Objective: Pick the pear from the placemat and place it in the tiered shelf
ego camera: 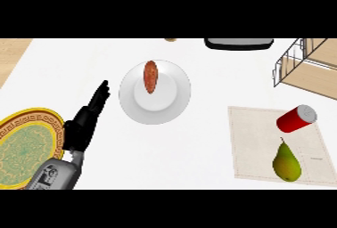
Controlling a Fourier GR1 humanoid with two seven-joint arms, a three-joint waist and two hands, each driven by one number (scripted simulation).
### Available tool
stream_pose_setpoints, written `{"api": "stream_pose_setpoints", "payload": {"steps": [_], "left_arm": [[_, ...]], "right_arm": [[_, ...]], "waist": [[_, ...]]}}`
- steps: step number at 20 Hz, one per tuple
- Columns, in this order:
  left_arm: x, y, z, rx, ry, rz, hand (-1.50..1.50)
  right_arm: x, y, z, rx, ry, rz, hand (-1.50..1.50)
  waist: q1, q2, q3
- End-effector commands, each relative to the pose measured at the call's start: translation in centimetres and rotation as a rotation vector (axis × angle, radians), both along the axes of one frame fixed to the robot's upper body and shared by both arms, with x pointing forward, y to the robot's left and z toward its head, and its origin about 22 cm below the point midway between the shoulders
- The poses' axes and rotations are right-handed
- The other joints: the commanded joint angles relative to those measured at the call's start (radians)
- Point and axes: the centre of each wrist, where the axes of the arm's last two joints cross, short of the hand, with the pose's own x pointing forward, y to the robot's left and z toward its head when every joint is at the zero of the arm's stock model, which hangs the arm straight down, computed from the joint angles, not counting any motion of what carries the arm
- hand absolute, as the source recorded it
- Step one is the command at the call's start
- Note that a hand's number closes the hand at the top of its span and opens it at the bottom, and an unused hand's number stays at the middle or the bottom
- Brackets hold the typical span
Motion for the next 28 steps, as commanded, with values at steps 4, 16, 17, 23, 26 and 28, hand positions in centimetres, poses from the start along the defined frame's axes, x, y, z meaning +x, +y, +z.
{"api": "stream_pose_setpoints", "payload": {"steps": [4,16,17,23,26,28], "left_arm": [[1.6,-1.5,-0.4,0.005,0.013,0.009,0.0],[-0.1,-1.7,-0.8,0.02,-0.004,0.011,0.0],[1.0,0.1,1.6,0.004,-0.007,0.004,0.0],[0.9,0.9,1.4,-0.001,0.003,0.016,0.0],[-1.2,-0.5,0.4,0.009,0.008,-0.006,0.0],[-0.3,-1.8,1.5,-0.017,0.005,-0.01,0.0]], "right_arm": [[0.1,2.8,0.9,-0.053,-0.009,-0.087,-1.5],[3.7,3.2,-1.1,-0.047,0.034,-0.1,-1.5],[4.1,3.1,-1.4,-0.04,0.034,-0.105,-1.5],[3.9,1.3,-2.2,-0.05,0.071,-0.103,-1.5],[4.2,1.9,-2.8,-0.059,0.093,-0.107,-1.5],[4.9,2.4,-2.4,-0.06,0.114,-0.102,-1.5]], "waist": [[-0.012,0.0,0.0],[-0.003,0.0,0.001],[-0.002,-0.001,0.001],[-0.006,-0.001,0.001],[-0.002,-0.002,0.001],[-0.002,-0.001,0.001]]}}
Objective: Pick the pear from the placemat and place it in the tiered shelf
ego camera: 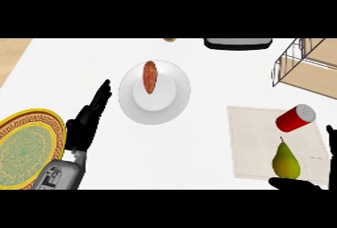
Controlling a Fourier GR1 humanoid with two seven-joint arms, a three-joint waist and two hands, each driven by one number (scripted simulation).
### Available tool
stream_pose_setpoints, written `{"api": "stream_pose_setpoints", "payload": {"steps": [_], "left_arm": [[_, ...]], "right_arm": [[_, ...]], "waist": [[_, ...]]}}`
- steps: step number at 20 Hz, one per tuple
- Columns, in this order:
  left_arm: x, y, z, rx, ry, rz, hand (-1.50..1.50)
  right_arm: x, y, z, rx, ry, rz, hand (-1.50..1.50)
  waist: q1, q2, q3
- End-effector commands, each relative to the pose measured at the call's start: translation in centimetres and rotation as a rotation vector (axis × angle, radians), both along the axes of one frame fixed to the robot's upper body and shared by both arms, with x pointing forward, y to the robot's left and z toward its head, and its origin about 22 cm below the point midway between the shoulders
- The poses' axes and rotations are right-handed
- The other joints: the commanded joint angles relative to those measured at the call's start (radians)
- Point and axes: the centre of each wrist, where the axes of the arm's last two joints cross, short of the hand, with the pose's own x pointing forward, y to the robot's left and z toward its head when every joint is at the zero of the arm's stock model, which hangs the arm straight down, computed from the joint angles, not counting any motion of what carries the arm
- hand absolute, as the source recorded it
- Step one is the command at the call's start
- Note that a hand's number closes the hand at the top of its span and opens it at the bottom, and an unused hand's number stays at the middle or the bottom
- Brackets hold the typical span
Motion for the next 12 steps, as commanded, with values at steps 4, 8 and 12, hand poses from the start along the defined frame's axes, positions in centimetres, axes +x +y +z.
{"api": "stream_pose_setpoints", "payload": {"steps": [4,8,12], "left_arm": [[0.9,0.5,1.0,0.002,-0.007,0.013,0.0],[-0.1,1.2,1.1,0.006,-0.014,0.01,0.0],[-0.2,-0.2,1.1,0.013,-0.008,0.012,0.0]], "right_arm": [[0.0,2.2,-0.4,-0.005,0.071,-0.041,-1.5],[1.2,1.4,-2.8,-0.009,0.07,-0.054,-1.5],[0.3,-0.4,-4.0,-0.032,0.11,-0.056,-1.5]], "waist": [[-0.001,0.0,0.0],[0.001,0.0,0.0],[-0.001,0.0,0.0]]}}
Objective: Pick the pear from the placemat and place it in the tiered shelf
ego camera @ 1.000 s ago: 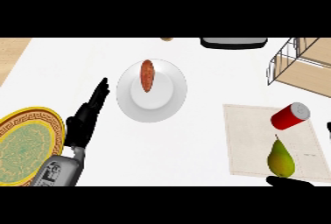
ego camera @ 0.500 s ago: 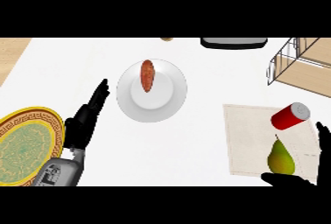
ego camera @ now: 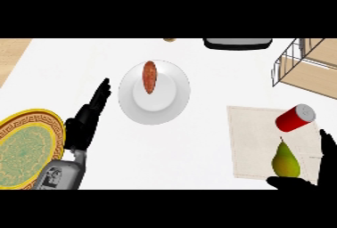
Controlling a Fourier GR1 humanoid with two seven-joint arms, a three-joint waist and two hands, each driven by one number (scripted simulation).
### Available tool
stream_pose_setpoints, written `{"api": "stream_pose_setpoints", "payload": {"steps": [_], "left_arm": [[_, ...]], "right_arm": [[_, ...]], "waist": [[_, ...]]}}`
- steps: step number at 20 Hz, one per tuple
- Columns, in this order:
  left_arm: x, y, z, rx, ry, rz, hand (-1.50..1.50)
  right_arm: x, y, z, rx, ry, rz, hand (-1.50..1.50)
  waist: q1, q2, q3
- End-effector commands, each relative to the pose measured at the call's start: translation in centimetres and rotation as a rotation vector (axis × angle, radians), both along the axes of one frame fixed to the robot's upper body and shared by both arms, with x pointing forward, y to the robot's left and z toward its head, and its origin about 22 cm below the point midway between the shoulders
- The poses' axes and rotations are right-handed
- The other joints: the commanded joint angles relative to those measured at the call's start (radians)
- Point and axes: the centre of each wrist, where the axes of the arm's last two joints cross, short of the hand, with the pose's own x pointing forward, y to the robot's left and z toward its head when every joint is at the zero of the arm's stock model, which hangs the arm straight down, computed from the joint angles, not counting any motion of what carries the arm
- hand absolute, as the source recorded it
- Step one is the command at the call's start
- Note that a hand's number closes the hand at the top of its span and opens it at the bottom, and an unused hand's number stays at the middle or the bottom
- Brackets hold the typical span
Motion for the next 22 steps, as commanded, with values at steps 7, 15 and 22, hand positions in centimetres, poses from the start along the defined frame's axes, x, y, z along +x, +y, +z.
{"api": "stream_pose_setpoints", "payload": {"steps": [7,15,22], "left_arm": [[-0.3,0.5,-1.8,-0.008,-0.005,-0.001,0.0],[-0.4,0.6,-1.2,0.005,0.013,0.006,0.0],[-0.4,-0.5,-0.9,-0.012,0.011,0.014,0.0]], "right_arm": [[1.6,-1.7,0.2,0.01,0.015,-0.012,-1.5],[2.2,0.0,-6.1,0.013,0.042,0.011,-1.5],[0.8,0.4,-4.6,-0.007,0.144,0.079,1.5]], "waist": [[-0.001,0.0,0.0],[0.001,0.0,0.0],[-0.001,0.0,0.0]]}}
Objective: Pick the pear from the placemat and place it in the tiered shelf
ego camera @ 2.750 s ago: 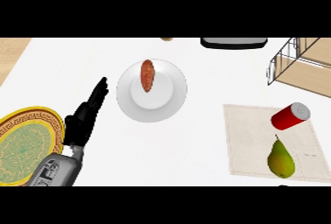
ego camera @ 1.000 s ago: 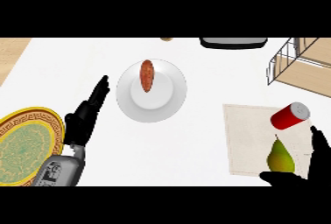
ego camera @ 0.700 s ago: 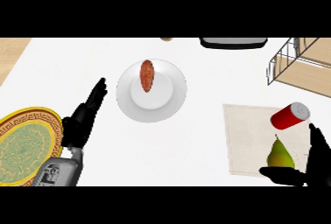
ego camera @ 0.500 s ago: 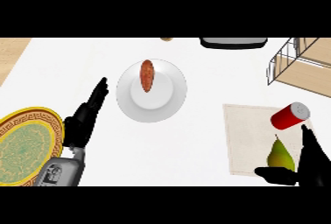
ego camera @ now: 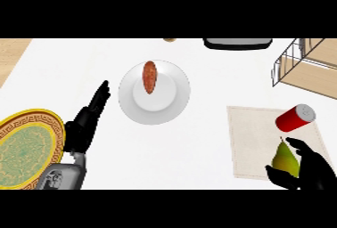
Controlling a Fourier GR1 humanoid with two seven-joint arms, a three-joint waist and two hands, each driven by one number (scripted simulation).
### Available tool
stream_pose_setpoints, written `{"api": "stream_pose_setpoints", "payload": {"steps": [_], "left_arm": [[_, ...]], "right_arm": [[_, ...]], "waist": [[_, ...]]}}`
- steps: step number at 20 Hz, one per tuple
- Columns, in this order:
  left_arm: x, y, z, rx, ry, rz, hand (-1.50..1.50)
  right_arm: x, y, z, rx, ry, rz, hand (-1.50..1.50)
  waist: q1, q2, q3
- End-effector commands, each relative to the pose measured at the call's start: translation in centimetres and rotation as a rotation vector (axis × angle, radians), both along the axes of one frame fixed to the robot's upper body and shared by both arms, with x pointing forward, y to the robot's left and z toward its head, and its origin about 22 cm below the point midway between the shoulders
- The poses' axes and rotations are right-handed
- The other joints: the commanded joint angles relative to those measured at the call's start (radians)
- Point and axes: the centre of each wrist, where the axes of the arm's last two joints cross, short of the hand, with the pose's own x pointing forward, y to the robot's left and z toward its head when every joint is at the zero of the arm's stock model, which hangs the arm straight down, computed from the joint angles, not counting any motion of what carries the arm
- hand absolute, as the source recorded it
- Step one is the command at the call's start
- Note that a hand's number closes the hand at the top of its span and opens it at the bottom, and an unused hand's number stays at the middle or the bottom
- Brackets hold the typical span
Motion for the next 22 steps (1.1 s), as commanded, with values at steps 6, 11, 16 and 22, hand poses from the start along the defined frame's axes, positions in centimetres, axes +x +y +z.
{"api": "stream_pose_setpoints", "payload": {"steps": [6,11,16,22], "left_arm": [[1.6,1.5,1.3,0.0,0.0,-0.01,0.0],[0.6,-1.1,-0.5,-0.019,-0.007,-0.011,0.0],[1.8,0.0,-1.4,0.01,-0.004,-0.006,0.0],[1.1,1.8,0.7,0.001,-0.012,-0.018,0.0]], "right_arm": [[-1.5,0.7,-1.4,-0.103,0.005,0.062,1.5],[3.4,5.0,1.3,-0.093,0.014,0.185,1.5],[10.7,10.2,1.2,-0.053,0.031,0.333,1.5],[10.5,11.8,5.7,0.077,-0.238,0.279,1.5]], "waist": [[-0.002,0.0,0.0],[0.01,0.001,-0.001],[0.021,0.008,0.0],[0.013,-0.001,0.001]]}}
